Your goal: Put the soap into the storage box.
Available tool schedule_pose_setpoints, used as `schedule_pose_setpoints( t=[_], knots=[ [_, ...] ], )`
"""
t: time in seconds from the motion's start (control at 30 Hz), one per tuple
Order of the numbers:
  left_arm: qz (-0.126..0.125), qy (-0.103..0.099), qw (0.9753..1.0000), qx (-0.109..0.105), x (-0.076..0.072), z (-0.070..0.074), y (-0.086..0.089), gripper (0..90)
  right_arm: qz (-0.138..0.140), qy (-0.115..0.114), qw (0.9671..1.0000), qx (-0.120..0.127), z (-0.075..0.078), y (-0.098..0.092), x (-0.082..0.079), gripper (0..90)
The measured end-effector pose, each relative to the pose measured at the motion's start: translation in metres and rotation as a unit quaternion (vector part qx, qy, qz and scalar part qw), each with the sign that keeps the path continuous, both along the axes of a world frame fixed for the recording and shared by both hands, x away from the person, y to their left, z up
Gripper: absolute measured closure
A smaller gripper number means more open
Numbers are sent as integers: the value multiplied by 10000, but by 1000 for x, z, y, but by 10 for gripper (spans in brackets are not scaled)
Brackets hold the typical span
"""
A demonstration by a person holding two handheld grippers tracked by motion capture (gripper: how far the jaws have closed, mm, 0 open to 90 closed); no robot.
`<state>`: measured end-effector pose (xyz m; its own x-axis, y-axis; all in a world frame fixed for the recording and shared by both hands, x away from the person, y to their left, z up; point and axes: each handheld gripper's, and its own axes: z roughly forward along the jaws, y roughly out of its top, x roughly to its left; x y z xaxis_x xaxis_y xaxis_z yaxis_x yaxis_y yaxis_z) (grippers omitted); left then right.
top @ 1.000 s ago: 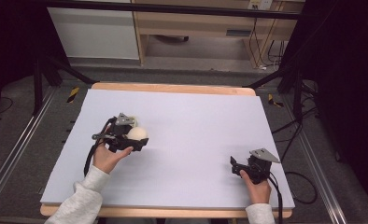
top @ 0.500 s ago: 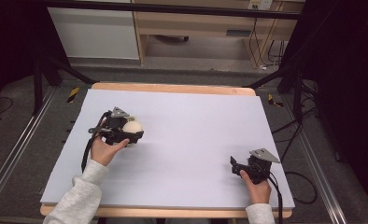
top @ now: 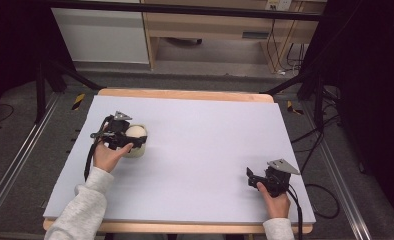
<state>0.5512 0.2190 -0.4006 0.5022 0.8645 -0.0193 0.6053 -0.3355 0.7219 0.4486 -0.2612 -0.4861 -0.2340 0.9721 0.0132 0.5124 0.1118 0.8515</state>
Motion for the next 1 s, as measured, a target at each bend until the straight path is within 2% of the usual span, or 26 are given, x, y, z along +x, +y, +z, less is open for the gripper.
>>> schedule_pose_setpoints(
  t=[0.27, 0.47, 0.8, 1.0],
  knots=[
    [71, 53, 9999, 100, 6, -5, 6, 242, 6, 15, 10000, 17, 0, 0, 0, 48],
    [146, 75, 9998, 60, 12, -9, 9, 242, -3, 7, 10000, 0, 0, 0, 0, 48],
    [206, 216, 9994, 194, 22, -19, 15, 242, 0, 11, 10000, 0, 0, 0, 0, 48],
    [265, 278, 9991, 156, 25, -26, 17, 241, 1, 14, 10000, 0, 0, 0, 0, 48]
  ],
)
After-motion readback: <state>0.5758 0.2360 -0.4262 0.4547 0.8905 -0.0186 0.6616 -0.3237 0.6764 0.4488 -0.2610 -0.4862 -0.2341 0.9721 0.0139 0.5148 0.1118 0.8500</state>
